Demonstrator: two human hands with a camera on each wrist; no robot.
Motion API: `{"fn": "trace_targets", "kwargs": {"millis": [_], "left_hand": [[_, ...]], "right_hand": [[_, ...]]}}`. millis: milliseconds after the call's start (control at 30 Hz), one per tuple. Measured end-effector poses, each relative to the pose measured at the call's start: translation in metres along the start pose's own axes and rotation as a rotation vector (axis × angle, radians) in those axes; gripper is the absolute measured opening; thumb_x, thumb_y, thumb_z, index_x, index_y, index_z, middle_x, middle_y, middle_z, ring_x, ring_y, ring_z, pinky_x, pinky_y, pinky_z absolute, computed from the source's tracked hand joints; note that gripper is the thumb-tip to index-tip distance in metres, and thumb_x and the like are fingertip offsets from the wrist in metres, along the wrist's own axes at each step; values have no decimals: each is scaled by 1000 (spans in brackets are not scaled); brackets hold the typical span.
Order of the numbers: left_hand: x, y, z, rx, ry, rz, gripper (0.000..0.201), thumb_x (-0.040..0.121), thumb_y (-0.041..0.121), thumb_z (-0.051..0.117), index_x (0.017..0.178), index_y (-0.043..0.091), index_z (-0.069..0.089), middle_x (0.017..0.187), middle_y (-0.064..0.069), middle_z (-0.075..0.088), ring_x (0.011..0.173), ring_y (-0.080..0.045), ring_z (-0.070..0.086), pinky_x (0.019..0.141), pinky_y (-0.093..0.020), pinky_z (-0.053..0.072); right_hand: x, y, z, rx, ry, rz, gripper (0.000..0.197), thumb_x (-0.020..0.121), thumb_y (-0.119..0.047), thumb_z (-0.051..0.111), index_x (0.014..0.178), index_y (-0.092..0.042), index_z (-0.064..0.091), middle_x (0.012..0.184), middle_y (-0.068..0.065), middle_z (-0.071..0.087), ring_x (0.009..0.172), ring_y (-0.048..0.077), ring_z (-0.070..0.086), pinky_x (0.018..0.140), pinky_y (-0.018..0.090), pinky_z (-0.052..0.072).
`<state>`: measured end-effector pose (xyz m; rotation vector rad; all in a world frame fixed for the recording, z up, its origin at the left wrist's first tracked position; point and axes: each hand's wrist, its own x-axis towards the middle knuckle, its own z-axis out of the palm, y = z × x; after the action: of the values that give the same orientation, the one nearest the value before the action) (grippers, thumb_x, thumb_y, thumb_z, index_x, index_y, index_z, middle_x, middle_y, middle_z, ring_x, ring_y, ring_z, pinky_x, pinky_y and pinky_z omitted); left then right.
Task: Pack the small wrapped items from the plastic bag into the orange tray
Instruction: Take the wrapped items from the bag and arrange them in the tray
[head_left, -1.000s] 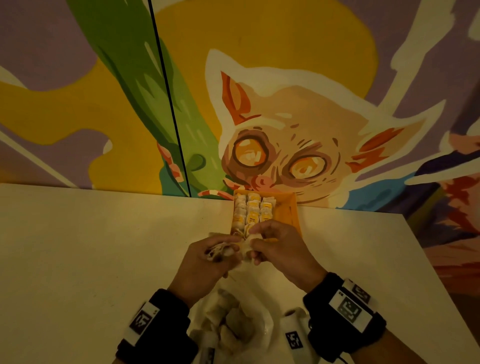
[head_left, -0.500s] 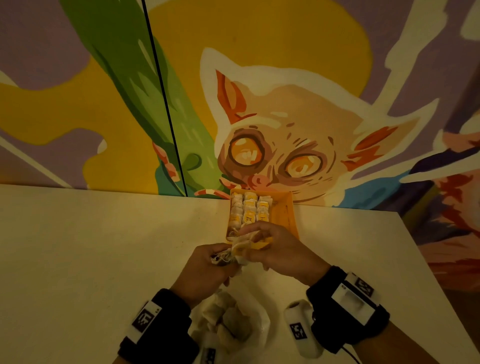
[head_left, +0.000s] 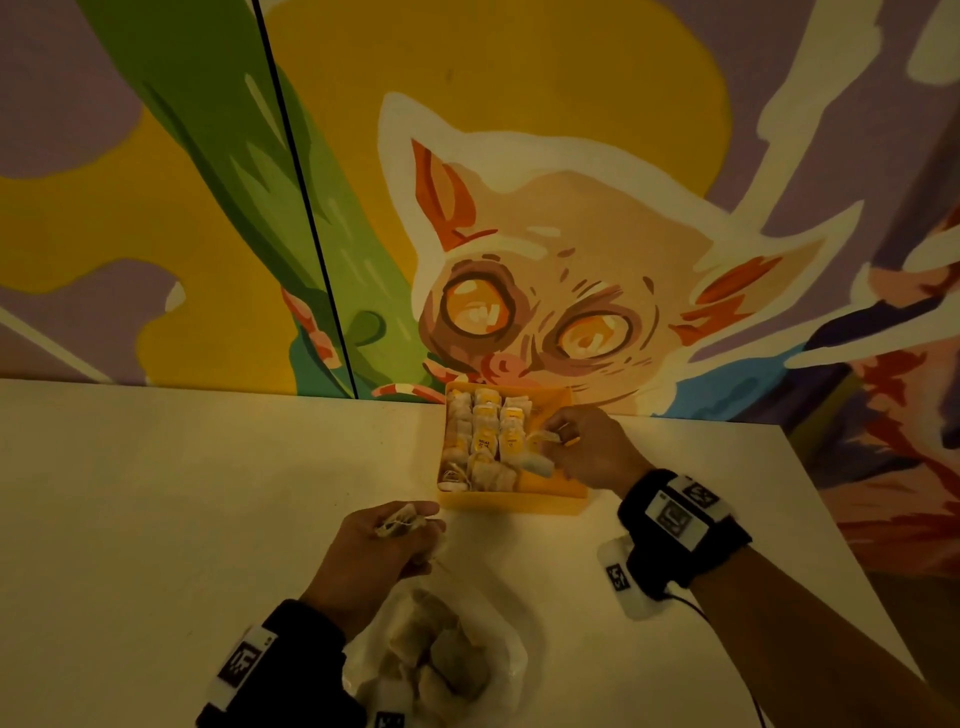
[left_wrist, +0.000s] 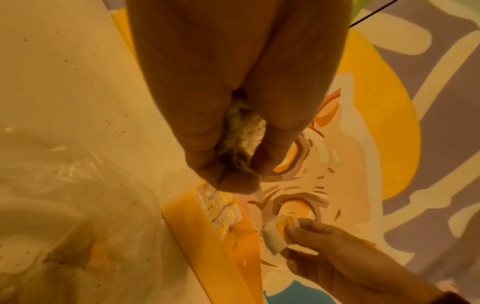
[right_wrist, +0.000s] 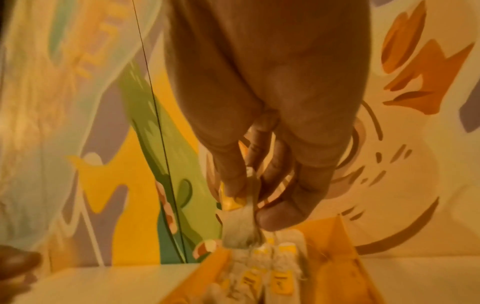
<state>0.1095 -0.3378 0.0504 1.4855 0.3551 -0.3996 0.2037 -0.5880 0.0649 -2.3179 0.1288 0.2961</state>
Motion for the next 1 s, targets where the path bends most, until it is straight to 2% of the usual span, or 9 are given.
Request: {"fn": "trace_targets", "kwargs": {"millis": [133,300,367,433,533,600,733,900,1000], "left_hand": [[4,0,-1,30,-12,13,20,86,3,66,103,13,70,86,-3,76,81,-18,71,61,-19,55],[11,2,-6,41,-5,14,21,87,3,65,105,14,70,88,-5,76,85,-22,71,63,-23,57],[13,3,-8,45,-11,9,21,88,3,64,106,14,70,90,-4,75,84,-21,72,64,-23,57],[15,4,-10,41,-14,12,22,88,3,64,106,14,69,93,-4,74,85,-20,71,63,-24,56],[16,4,-14,30,-10,17,22,87,2,65,105,13,70,96,-6,74,86,-20,71,63,-25,56],[17,3,-18,14,3,9,22,87,2,65,104,13,71,97,-7,74,88,-22,71,64,-27,56],[19,1,-25,1,16,2,22,86,0,65,105,11,71,99,-9,74,90,-26,70,65,-29,55],[20,1,-25,13,10,1,22,87,0,64,105,10,70,99,-10,73,90,-27,70,66,-30,55],[21,2,-24,19,2,2,21,87,-1,63,105,9,70,100,-11,72,91,-28,69,64,-28,55]], "right_hand": [[31,13,5,-168,-54,52,10,85,-14,68,84,-20,60,83,0,60,74,18,58,64,26,46],[62,19,22,-319,-77,51,14,86,-4,62,85,-16,57,99,4,57,90,17,53,57,16,33],[70,15,30,-403,-146,62,11,88,-4,61,96,-11,62,115,11,61,105,24,58,71,22,45],[77,11,37,-482,-170,92,27,90,-6,59,117,-3,61,128,16,57,119,31,55,94,33,47],[84,10,44,-508,-176,128,35,88,-8,60,122,-2,61,127,20,59,118,35,55,100,41,46],[88,11,50,-517,-209,136,36,89,-11,60,124,-4,60,130,19,57,121,34,54,99,39,46],[96,10,56,-493,-227,165,33,96,-9,52,130,-5,55,136,15,54,124,29,52,91,33,44],[104,18,59,-435,-155,146,26,92,-1,53,116,-5,62,128,16,57,117,30,56,79,28,43],[105,20,58,-442,-187,186,34,94,-7,53,128,-7,55,134,15,53,122,30,52,92,31,45]]}}
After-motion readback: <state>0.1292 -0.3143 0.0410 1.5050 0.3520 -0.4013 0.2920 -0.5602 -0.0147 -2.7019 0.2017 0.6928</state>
